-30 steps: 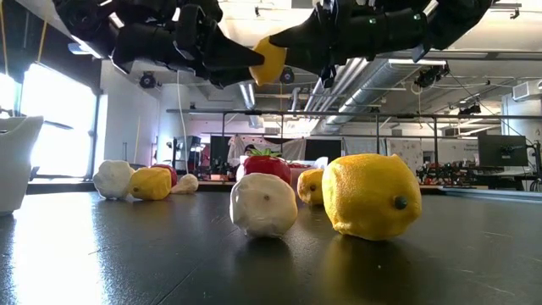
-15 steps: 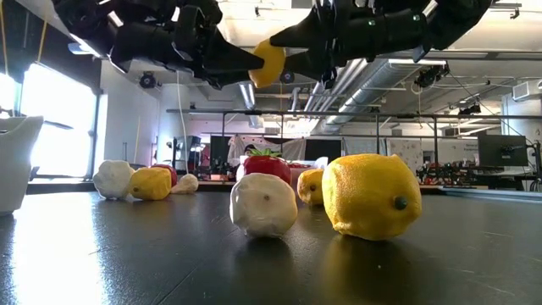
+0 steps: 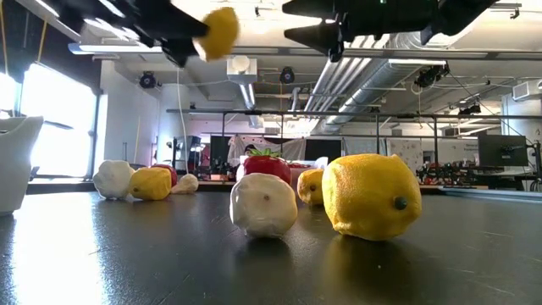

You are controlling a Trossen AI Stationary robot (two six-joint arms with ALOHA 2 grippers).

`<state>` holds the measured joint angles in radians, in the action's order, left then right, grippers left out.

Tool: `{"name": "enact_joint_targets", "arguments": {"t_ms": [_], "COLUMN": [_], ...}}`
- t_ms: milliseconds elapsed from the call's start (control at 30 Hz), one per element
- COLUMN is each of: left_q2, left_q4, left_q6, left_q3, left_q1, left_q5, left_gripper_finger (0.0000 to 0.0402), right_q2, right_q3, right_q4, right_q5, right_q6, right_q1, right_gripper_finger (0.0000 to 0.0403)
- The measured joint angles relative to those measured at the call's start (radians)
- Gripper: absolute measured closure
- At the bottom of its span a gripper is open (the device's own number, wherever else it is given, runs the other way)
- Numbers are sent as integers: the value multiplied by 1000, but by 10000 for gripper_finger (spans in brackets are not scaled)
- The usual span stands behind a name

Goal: Sort produce into baskets
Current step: Put the yellow lemon into the gray bin

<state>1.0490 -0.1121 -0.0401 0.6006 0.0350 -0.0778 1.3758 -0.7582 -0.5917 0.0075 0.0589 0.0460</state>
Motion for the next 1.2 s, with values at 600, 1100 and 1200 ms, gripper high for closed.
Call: {"name": "enact_joint_targets", "arguments": {"t_ms": [600,1100,1200], "left_q2": [31,244,269], "left_q4": [879,946,947], "left_q6": [437,773,779], "left_q3": [333,335,335], "left_q1": [569,852,854], "left_q5": [256,70,85], "left_gripper_finger": [256,256,256], "right_q2": [-1,-1,-1], "right_q3": [0,0,0], "right_q4": [103,103,103], "right_q5": [14,14,14], "right_q6": [12,0,-7], "right_q1": [0,0,0], "right_gripper_finger": [124,124,124]}}
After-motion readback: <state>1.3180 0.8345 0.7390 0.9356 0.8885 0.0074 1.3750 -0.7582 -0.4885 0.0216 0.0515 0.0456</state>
